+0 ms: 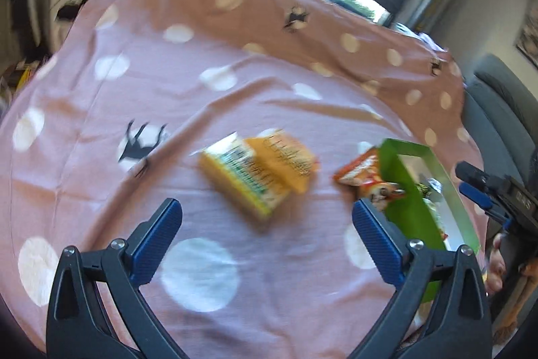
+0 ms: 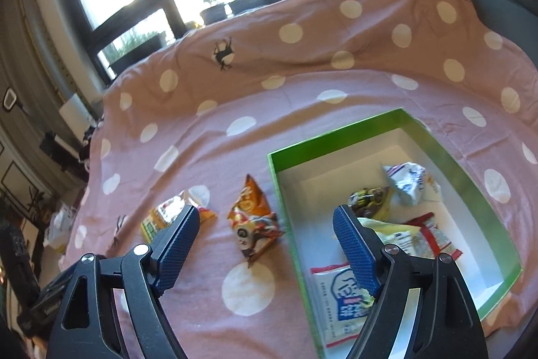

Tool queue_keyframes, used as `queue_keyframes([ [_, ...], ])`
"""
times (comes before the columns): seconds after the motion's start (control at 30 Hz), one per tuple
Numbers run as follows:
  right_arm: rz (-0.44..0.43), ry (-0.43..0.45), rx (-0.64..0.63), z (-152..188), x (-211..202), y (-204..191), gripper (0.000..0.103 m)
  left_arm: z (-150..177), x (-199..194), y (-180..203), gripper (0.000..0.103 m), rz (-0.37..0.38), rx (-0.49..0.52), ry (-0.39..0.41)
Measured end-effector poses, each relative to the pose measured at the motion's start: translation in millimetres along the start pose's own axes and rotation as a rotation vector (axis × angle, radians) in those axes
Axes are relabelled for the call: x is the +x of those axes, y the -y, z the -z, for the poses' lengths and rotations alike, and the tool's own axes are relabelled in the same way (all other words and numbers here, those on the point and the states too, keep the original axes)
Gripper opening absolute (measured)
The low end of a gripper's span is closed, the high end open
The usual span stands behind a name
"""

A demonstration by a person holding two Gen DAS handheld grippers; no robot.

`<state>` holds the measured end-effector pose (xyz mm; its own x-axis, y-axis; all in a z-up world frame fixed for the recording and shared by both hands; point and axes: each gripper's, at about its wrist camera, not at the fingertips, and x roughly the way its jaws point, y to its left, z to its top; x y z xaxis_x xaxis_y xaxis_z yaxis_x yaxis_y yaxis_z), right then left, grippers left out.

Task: Organize snacks

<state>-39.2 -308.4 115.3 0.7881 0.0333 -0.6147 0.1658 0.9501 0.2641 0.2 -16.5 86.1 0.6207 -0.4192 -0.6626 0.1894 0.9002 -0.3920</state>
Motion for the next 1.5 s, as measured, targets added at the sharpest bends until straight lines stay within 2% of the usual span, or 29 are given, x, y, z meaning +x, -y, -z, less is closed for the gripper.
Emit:
queue_keyframes([
  [0.07,-0.02,-0.029,-0.032,4,8,-12,0.082,0,4,-10,0.101,-0.002,-0.018,-0.027],
  [0.13,-0.04,-0.076,-0.061,6,20,-25,0.082,-1,4,-16,0.101,-0.03,-0.019,-0.021],
  [0.2,-0.027,-0.114,-0.086,7,31,-36,0.081,-1,3,-18,0.101,-0.048,-0.012,-0.015],
  [0.27,0.011,-0.143,-0.144,5,46,-52,0.076,0,4,-21,0.101,-0.041,-0.02,-0.026],
  [0.33,0.063,-0.193,-0.228,2,64,-70,0.067,0,6,-23,0.101,-0.036,-0.017,-0.042],
  [0.43,0.212,-0.263,-0.368,1,96,-90,0.063,0,5,-22,0.101,-0.053,0.0,-0.04],
  [0.53,0.304,-0.324,-0.461,5,119,-99,0.058,-1,6,-22,0.101,-0.043,0.005,-0.042],
  [0.67,0.41,-0.362,-0.559,13,139,-104,0.058,-1,5,-24,0.101,-0.032,0.0,-0.046],
  [0.73,0.436,-0.391,-0.602,17,150,-105,0.057,-1,4,-24,0.101,-0.033,0.0,-0.046],
  [0.8,0.45,-0.432,-0.617,21,162,-101,0.051,-1,4,-25,0.101,-0.033,-0.002,-0.045],
  [0.83,0.488,-0.437,-0.622,24,167,-98,0.046,-1,4,-25,0.101,-0.031,-0.002,-0.045],
  [0.87,0.518,-0.43,-0.646,26,169,-96,0.046,-1,3,-25,0.101,-0.03,-0.001,-0.046],
  [1.0,0.462,-0.399,-0.601,21,162,-94,0.036,-2,3,-25,0.101,-0.033,-0.005,-0.045],
  [1.07,0.354,-0.398,-0.521,16,149,-92,0.033,-1,3,-25,0.101,-0.039,-0.002,-0.043],
  [1.23,-0.035,-0.394,-0.314,20,107,-97,0.032,-2,3,-27,0.101,-0.061,0.001,-0.037],
  [1.33,-0.188,-0.42,-0.245,39,99,-102,0.032,-2,2,-29,0.101,-0.061,-0.01,-0.034],
  [1.5,-0.225,-0.499,-0.214,66,103,-109,0.032,0,4,-24,0.101,-0.066,0.007,-0.038],
])
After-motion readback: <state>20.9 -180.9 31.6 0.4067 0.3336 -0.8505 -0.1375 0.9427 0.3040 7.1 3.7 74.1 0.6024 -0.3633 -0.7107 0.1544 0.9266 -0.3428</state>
